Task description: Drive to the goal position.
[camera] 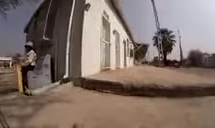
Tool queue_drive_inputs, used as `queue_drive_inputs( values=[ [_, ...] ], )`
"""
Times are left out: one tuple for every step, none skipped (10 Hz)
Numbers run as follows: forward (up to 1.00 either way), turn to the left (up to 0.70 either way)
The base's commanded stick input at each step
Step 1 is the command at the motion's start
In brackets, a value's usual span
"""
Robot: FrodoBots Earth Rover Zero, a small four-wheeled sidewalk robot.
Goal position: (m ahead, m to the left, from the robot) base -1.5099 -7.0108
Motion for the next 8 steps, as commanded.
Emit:
queue_drive_inputs(
  values=[
    [-0.70,0.27],
    [-0.70,0.27],
    [-0.70,0.27],
    [-0.70,0.27],
    [-0.70,0.27],
    [-0.70,0.27],
    [-0.70,0.27],
    [0.00,0.00]
  ],
)
